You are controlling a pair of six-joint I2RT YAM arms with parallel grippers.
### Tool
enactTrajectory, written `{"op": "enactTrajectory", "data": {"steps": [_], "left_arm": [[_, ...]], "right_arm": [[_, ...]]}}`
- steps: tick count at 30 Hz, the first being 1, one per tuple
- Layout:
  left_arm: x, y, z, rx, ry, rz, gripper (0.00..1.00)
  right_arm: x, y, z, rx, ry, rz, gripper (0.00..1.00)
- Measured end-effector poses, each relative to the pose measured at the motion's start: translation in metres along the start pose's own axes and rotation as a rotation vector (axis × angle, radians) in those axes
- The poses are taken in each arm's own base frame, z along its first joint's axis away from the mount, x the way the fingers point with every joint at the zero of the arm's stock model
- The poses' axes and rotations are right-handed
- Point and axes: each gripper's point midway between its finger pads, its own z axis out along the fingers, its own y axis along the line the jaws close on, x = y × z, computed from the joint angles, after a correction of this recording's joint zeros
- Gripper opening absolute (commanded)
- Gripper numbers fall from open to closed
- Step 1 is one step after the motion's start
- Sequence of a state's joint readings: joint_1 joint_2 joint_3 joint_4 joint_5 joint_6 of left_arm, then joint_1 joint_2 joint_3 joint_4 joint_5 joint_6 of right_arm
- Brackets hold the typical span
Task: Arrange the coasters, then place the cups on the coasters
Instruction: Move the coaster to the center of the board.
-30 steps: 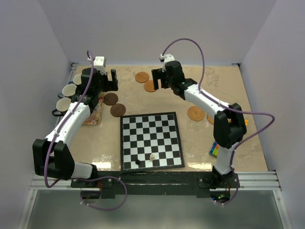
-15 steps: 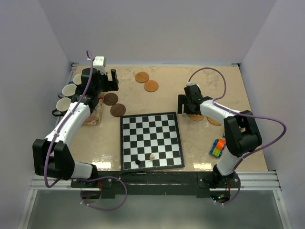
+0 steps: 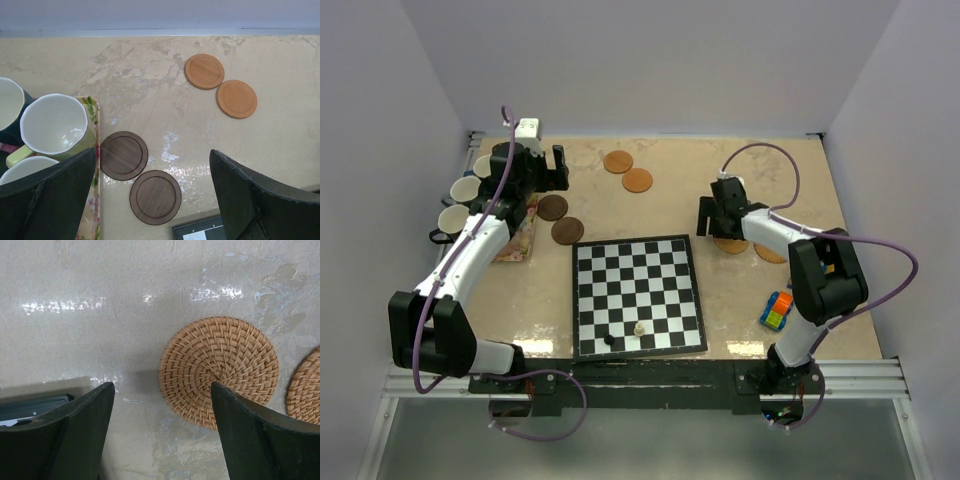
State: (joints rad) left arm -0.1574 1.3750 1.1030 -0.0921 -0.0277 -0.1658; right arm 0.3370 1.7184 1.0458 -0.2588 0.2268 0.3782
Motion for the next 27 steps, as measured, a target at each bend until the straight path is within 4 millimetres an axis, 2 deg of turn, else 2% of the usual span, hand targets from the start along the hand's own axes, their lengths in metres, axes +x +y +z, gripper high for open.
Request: {"op": "enactTrajectory", "data": {"steps": [6, 17, 21, 27], "left_arm": [[0.0, 0.0, 0.0, 0.002, 0.0, 0.0, 1.0], [0.0, 0.0, 0.0, 0.002, 0.0, -0.001, 1.0], [0.0, 0.0, 0.0, 0.002, 0.0, 0.0, 1.0], [0.0, 0.0, 0.0, 0.001, 0.0, 0.0, 1.0]], "right_arm": [[0.008, -0.006, 0.012, 0.017, 0.023, 0.008, 0.78], [0.005, -0.008, 0.017, 0.01, 0.006, 0.012, 0.63], [-0.004, -0.004, 0.025, -0.004, -0.012, 0.008, 0.61], [-0.028, 0.019, 0.042, -0.048, -0.052, -0.004, 0.6]]}}
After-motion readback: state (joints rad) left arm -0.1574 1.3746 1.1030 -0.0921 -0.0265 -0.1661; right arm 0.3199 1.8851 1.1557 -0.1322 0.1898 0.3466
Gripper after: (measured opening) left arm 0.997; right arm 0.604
